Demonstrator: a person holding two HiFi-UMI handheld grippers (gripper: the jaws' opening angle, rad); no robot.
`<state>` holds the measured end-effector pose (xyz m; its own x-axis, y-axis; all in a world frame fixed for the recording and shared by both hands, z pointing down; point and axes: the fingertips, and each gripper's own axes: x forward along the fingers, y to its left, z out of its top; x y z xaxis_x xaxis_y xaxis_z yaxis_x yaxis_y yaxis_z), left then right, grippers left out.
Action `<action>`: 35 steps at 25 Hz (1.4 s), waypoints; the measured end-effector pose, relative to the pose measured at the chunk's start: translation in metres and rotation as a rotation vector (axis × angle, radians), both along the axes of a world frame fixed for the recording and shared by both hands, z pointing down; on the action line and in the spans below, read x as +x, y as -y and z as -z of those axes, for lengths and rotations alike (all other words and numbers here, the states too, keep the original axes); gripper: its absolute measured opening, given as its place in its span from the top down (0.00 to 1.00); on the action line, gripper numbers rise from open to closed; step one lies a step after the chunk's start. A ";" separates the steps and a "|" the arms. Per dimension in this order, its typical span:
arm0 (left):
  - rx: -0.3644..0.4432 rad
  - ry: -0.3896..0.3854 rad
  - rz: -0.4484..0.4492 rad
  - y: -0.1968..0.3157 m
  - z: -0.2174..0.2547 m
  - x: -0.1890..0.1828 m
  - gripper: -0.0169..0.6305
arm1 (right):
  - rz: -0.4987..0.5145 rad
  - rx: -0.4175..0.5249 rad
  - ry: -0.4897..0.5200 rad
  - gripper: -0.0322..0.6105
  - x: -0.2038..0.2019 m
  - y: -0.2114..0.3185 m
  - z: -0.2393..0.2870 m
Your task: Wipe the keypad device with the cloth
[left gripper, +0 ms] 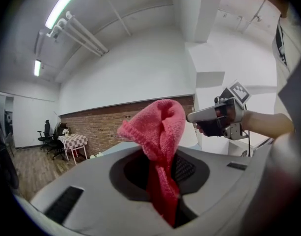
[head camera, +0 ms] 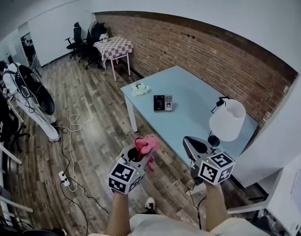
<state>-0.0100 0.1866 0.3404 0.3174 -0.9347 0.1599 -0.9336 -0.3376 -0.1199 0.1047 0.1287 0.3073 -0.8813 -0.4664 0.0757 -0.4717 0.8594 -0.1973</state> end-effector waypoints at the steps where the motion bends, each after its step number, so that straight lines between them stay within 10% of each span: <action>1: 0.000 -0.004 -0.005 0.012 0.000 -0.006 0.82 | -0.006 0.004 -0.007 0.94 -0.006 0.011 0.001; 35: -0.086 -0.050 -0.046 0.168 -0.036 -0.102 0.82 | -0.143 -0.015 -0.137 0.94 -0.093 0.165 -0.035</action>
<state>-0.1123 0.0183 0.3764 0.3692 -0.9024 0.2221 -0.9210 -0.3872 -0.0422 0.0116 -0.0361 0.3418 -0.7868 -0.5843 0.1987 -0.6125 0.7788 -0.1353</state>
